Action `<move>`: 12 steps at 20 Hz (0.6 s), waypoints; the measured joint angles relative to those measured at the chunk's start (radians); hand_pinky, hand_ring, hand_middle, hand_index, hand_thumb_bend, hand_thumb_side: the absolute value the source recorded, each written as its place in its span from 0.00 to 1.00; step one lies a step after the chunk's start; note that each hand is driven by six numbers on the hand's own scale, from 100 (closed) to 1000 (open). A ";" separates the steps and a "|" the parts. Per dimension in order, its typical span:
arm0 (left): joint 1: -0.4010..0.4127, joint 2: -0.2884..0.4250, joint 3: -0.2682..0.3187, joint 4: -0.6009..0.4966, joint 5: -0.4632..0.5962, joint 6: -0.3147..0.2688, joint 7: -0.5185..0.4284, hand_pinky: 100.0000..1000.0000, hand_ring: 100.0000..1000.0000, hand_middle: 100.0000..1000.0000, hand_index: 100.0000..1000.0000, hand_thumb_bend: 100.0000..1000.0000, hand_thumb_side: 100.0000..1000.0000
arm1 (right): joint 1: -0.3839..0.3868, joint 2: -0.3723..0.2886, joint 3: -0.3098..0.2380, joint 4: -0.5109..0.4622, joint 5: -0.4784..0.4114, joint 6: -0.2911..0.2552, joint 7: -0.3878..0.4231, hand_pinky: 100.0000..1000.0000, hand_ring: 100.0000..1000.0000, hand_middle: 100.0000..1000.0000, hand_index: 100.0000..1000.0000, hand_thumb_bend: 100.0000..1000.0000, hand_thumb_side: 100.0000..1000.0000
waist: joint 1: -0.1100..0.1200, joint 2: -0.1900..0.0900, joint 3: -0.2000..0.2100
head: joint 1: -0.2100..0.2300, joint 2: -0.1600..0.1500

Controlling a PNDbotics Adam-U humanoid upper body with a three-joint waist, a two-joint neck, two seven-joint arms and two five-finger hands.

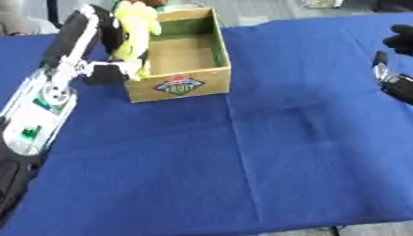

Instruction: Pick up objects on the table and place them in the box.

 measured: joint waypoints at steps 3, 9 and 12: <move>-0.057 -0.011 0.008 0.083 -0.025 0.017 -0.017 0.37 0.27 0.25 0.29 0.00 0.00 | -0.003 0.009 0.008 0.000 0.000 -0.004 0.008 0.82 0.77 0.66 0.86 0.00 0.16 | 0.002 -0.002 -0.026 | 0.012 0.000; -0.128 -0.080 0.047 0.245 -0.109 0.053 -0.033 0.41 0.35 0.33 0.37 0.11 0.00 | -0.019 0.024 0.027 0.001 -0.003 -0.012 0.023 0.82 0.77 0.66 0.86 0.00 0.16 | 0.006 -0.003 -0.079 | 0.047 -0.016; -0.154 -0.110 0.074 0.327 -0.154 0.068 -0.029 0.45 0.43 0.42 0.45 0.20 0.04 | -0.020 0.031 0.033 0.001 -0.007 -0.015 0.028 0.82 0.77 0.66 0.86 0.00 0.16 | 0.012 -0.003 -0.100 | 0.064 -0.022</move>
